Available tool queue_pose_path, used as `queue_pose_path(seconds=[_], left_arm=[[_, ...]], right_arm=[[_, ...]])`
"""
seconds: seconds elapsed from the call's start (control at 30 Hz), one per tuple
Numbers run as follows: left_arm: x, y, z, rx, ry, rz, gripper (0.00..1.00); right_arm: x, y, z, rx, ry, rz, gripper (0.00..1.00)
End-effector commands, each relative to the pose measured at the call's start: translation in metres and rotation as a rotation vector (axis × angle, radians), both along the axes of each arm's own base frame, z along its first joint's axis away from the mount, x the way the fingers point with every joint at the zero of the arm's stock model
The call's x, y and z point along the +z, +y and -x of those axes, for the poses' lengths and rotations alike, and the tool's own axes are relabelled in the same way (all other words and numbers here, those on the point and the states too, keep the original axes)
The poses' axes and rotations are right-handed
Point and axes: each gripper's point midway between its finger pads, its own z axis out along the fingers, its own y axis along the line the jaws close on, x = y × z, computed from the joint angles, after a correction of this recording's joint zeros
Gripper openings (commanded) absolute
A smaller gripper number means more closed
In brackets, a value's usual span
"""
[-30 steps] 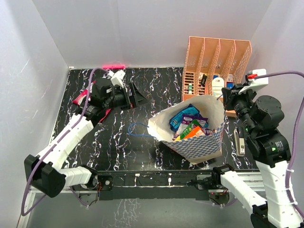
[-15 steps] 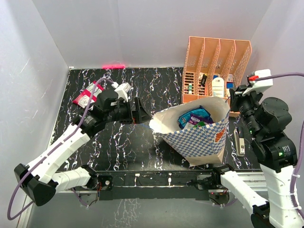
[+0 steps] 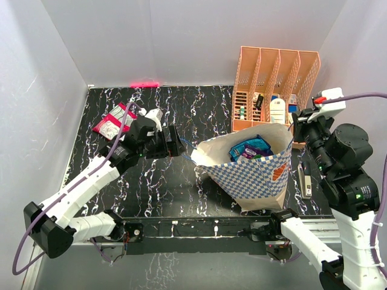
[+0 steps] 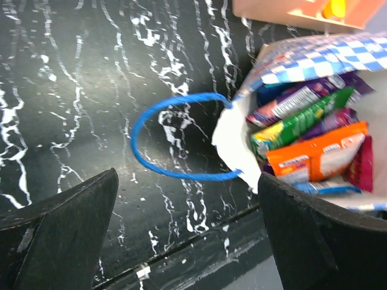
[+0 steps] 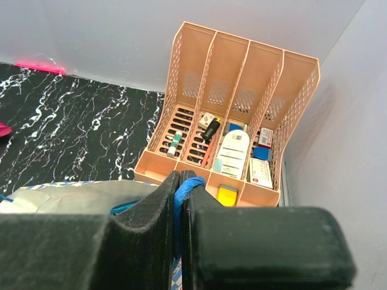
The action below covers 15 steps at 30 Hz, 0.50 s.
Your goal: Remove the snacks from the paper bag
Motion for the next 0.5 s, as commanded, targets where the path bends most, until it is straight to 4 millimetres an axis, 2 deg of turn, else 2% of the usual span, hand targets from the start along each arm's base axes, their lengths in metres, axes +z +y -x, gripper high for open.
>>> queue_pose_path(seconds=[0.0,0.1,0.23,0.3,0.33,0.43,0.47], left_arm=[[0.001,0.021,-0.023,0.153,-0.031,-0.091,0.98],[-0.001,0.015,-0.030,0.133,-0.037,-0.099,0.97],[0.001,-0.014,-0.032,0.036,-0.029,0.003,0.81],[0.001,-0.026,-0.034,0.005,-0.021,0.042,0.69],[-0.002,-0.030,-0.034,-0.003,-0.010,0.050,0.60],[0.000,-0.037,-0.033,-0.025,-0.009,0.087,0.19],[0.002,-0.039,-0.030,-0.036,-0.006,0.108,0.12]], right_arm=[[0.103,-0.006,0.026,0.008,-0.353,-0.055,0.07],[0.101,-0.004,0.026,0.015,-0.352,-0.053,0.07],[0.098,-0.004,0.027,0.019,-0.351,-0.055,0.07],[0.096,-0.004,0.028,0.019,-0.350,-0.055,0.07],[0.095,-0.005,0.028,0.014,-0.350,-0.055,0.07],[0.094,-0.011,0.025,-0.024,-0.341,-0.055,0.07],[0.093,-0.014,0.021,-0.047,-0.329,-0.059,0.07]])
